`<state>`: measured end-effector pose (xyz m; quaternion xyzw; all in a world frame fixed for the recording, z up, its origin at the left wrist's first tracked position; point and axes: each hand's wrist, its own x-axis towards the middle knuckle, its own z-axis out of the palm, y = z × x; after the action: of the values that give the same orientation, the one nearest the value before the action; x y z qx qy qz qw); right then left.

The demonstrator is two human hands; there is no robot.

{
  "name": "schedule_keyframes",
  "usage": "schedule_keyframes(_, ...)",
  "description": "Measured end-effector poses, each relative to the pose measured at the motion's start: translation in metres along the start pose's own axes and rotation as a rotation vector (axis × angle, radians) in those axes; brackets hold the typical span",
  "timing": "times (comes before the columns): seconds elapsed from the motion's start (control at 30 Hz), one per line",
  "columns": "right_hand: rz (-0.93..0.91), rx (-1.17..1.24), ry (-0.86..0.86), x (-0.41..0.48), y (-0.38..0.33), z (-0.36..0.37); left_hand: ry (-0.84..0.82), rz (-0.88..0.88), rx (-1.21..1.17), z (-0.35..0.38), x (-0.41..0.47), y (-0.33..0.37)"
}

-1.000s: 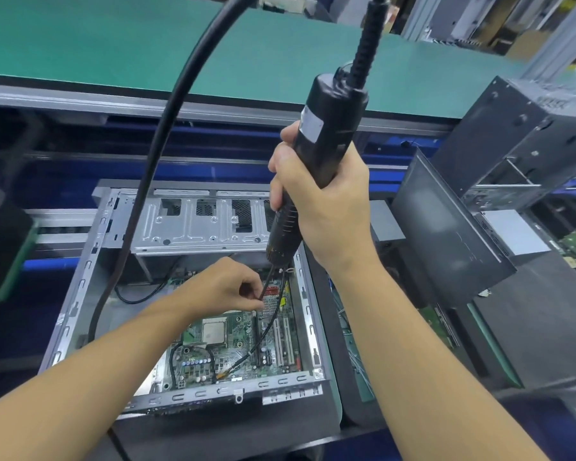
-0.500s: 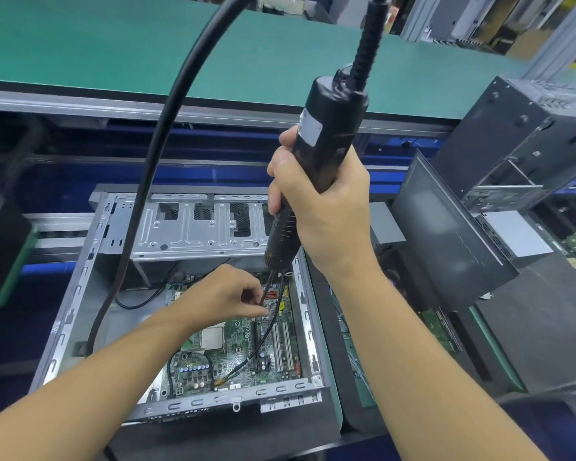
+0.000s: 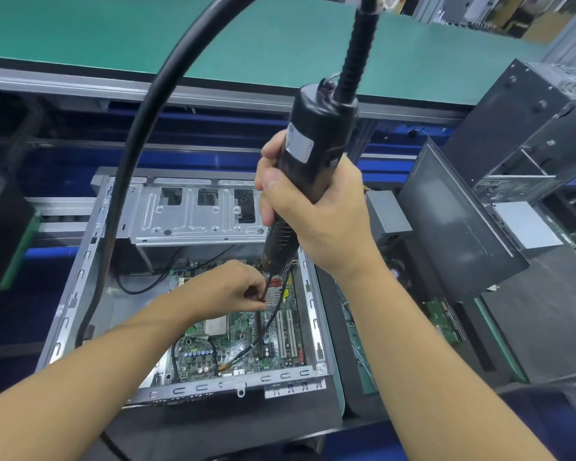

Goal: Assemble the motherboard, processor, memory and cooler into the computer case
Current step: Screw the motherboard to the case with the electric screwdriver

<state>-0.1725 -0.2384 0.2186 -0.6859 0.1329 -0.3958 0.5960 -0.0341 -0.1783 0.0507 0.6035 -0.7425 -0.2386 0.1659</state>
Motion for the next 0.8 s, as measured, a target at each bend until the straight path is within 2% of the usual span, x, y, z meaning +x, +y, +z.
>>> schedule_keyframes(0.17,0.093,0.007,0.027,-0.009,0.017,-0.002,-0.147,0.001,-0.024,0.023,0.006,0.004)
schedule_keyframes(0.3,0.199,-0.004,-0.003,-0.024,0.035,-0.009,-0.327,0.005,-0.026,0.045,0.011,0.007)
schedule_keyframes(0.43,0.275,0.027,-0.043,-0.041,0.051,-0.017,-0.483,0.099,-0.066,0.063,0.021,0.009)
schedule_keyframes(0.57,0.306,0.017,-0.047,-0.052,0.065,-0.026,-0.493,0.181,0.112,0.077,0.027,0.009)
schedule_keyframes(0.67,0.346,0.017,-0.022,-0.056,0.073,-0.031,-0.412,0.228,0.174,0.087,0.026,0.013)
schedule_keyframes(0.73,0.363,0.027,-0.019,-0.061,0.077,-0.032,-0.343,0.286,0.196,0.092,0.025,0.018)
schedule_keyframes(0.8,0.374,0.032,-0.021,-0.066,0.078,-0.034,-0.357,0.287,0.149,0.095,0.024,0.022)
